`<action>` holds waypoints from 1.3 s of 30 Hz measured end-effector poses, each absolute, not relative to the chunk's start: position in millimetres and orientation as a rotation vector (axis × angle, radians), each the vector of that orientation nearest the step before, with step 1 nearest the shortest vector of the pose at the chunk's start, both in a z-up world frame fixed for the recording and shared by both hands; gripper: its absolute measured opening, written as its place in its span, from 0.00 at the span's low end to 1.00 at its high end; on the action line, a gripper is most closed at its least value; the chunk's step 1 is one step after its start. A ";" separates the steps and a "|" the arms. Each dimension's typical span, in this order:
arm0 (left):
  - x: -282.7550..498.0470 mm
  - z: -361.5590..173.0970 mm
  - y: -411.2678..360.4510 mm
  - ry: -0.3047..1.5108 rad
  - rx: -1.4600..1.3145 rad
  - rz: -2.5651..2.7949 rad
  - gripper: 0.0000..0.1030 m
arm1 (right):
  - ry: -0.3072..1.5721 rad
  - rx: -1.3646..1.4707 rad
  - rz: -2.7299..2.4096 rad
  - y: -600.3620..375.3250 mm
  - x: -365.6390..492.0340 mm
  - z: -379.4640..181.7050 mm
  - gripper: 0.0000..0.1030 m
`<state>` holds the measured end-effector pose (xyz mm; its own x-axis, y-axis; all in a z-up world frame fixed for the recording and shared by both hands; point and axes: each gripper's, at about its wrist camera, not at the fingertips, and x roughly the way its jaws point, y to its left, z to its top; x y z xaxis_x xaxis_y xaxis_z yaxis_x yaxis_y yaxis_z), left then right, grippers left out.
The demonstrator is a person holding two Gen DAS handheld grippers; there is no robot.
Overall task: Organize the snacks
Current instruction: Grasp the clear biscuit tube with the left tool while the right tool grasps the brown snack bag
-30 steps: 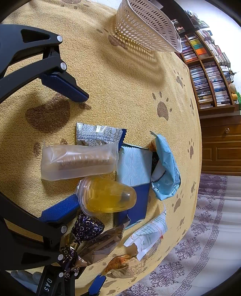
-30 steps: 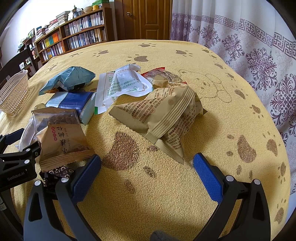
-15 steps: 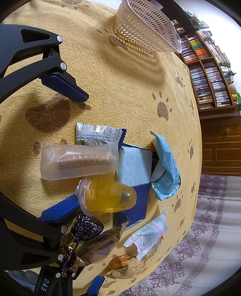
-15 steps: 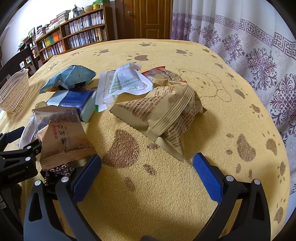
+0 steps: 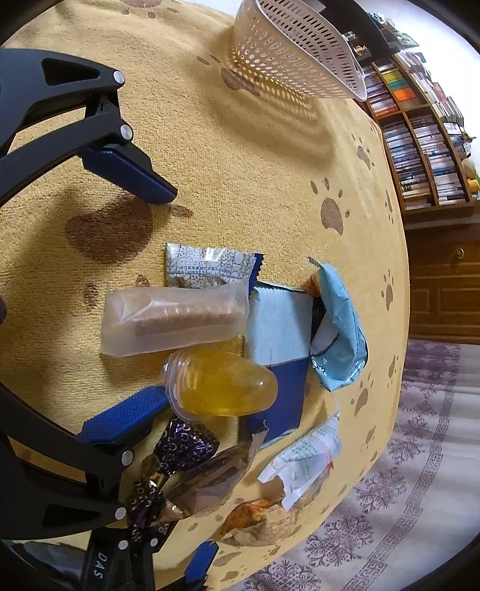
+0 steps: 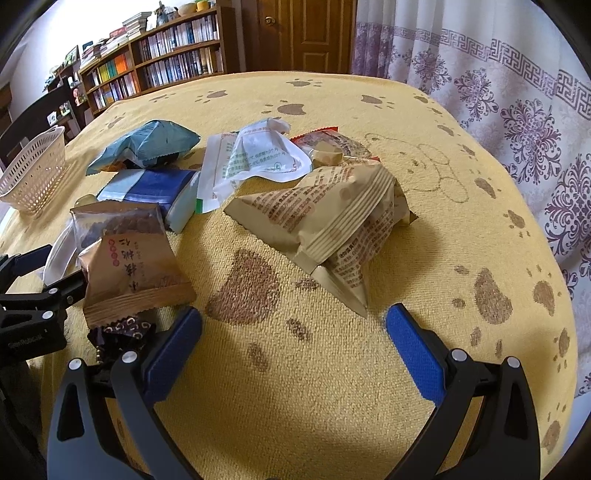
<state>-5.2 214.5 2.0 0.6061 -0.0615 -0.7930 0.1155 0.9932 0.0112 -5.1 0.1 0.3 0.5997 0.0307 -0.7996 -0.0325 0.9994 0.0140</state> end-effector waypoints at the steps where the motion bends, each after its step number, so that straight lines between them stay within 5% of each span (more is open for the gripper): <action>1: -6.7 2.7 215.0 0.909 0.060 -0.106 0.97 | 0.926 -0.002 0.039 0.0 -5.2 0.2 0.95; 27: -39.1 39.9 245.4 0.807 0.053 -0.172 0.96 | 0.816 0.071 0.233 3.8 -29.1 39.0 0.95; 31: -30.2 29.1 229.3 0.841 0.070 -0.210 0.71 | 0.819 0.079 0.242 4.0 -29.5 38.3 0.95; 39: -13.8 16.2 219.8 0.863 0.057 -0.219 0.37 | 0.818 0.086 0.265 6.5 -30.3 36.7 0.95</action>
